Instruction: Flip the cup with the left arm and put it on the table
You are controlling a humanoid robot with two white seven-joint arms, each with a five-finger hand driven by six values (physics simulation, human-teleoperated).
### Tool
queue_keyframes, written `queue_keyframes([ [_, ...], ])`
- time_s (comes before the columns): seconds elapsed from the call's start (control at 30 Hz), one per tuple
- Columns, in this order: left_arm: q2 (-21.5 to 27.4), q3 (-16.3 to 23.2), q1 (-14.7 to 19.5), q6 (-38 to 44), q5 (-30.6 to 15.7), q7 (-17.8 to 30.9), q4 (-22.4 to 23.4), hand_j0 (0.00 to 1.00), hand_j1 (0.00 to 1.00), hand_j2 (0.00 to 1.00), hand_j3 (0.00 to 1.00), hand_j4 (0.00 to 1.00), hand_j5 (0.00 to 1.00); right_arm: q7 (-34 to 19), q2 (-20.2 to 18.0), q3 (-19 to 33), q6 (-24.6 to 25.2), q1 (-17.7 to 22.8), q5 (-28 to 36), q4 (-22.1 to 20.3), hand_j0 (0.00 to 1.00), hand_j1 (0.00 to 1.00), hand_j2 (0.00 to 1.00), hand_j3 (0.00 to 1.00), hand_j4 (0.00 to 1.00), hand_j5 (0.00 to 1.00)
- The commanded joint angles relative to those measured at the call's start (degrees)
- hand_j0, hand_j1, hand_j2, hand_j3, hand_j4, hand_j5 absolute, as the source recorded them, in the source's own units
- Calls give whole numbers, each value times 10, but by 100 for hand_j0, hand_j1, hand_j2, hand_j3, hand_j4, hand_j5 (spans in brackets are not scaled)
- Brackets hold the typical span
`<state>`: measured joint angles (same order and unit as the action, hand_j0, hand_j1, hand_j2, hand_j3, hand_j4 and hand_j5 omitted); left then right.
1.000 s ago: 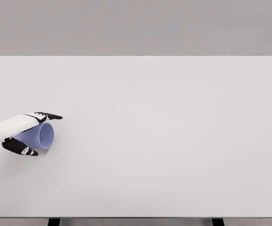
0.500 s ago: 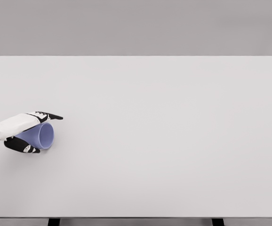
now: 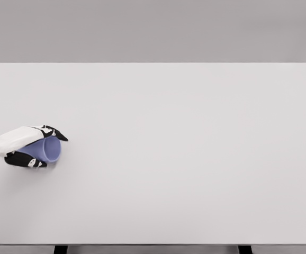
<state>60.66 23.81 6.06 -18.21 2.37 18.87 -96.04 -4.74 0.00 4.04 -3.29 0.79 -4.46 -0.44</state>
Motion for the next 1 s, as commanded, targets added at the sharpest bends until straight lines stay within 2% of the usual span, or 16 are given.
queue_keyframes([
  [0.0, 1, -1, 1, 1, -20, 0, 0, 70, 70, 70, 70, 70, 70, 0, 0, 0, 0, 0, 0, 0, 100, 100, 100, 100, 100, 100],
  [0.07, 1, -1, 9, 1, -39, 2, 1, 70, 70, 70, 70, 70, 70, 0, 0, 0, 0, 0, 0, 0, 100, 100, 100, 100, 100, 100],
  [0.2, 3, -2, 18, 1, -116, 8, 4, 70, 70, 70, 70, 70, 70, 0, 0, 0, 0, 0, 0, 0, 100, 100, 100, 100, 100, 100],
  [0.33, 9, -10, 33, -4, -227, 87, 12, 70, 70, 70, 70, 70, 70, 0, 0, 0, 0, 0, 0, 0, 100, 100, 100, 100, 100, 100],
  [0.47, 8, -10, 39, -8, -301, 158, 22, 70, 70, 70, 70, 70, 70, 0, 0, 0, 0, 0, 0, 0, 100, 100, 100, 100, 100, 100],
  [0.6, 1, -11, 41, -15, -403, 161, 45, 71, 71, 71, 71, 71, 71, 0, 0, 0, 0, 0, 0, 0, 100, 100, 100, 100, 100, 100],
  [0.63, 1, -10, 45, -15, -416, 161, 50, 71, 71, 71, 71, 71, 71, 0, 0, 0, 0, 0, 1, 0, 100, 100, 100, 100, 100, 100],
  [0.7, -28, -9, 60, -14, -468, 161, 76, 71, 71, 71, 71, 71, 71, 0, 0, 0, 0, 0, 0, 0, 100, 100, 100, 100, 100, 100],
  [0.77, -62, -9, 72, -15, -469, 161, 102, 71, 71, 71, 71, 71, 71, 0, 0, 0, 0, 0, 0, 0, 100, 100, 100, 100, 100, 100],
  [0.87, -132, -1, 109, -15, -469, 161, 154, 71, 71, 71, 71, 71, 71, 0, 0, 0, 0, 0, 0, 0, 100, 100, 100, 100, 100, 100],
  [0.97, -152, 3, 113, -23, -468, 161, 163, 72, 72, 72, 72, 72, 72, 0, 0, 0, 0, 0, 1, 0, 100, 100, 100, 100, 100, 100],
])
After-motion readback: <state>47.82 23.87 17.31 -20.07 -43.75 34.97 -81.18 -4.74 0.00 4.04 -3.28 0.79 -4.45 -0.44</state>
